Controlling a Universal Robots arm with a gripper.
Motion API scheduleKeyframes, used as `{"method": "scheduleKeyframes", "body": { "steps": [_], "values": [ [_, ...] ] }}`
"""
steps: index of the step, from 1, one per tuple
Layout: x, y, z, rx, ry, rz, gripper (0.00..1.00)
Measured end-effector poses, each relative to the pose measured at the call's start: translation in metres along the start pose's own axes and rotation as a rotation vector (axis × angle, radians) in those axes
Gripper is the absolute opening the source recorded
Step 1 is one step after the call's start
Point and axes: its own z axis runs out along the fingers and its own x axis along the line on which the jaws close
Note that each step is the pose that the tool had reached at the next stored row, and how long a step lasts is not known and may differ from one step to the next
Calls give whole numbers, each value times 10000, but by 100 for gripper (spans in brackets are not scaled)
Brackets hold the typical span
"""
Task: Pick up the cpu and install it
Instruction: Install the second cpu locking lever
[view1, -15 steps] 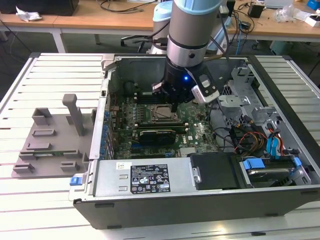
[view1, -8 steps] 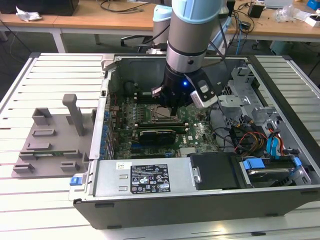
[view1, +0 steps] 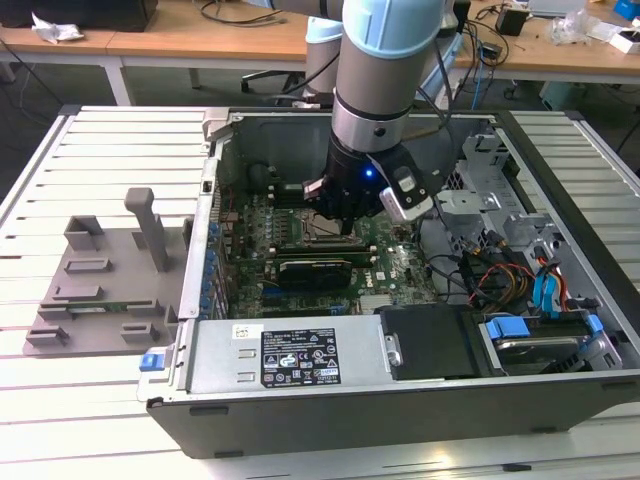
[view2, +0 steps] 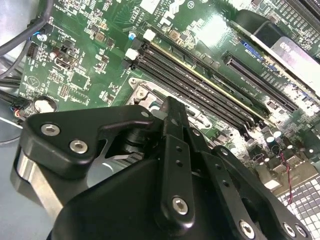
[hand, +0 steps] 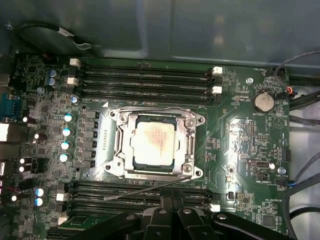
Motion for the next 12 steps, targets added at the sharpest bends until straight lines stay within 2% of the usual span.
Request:
{"method": "scheduleKeyframes", "body": {
  "steps": [12],
  "values": [
    [0, -8, 64, 0, 1, 0, 11]
  ]
}}
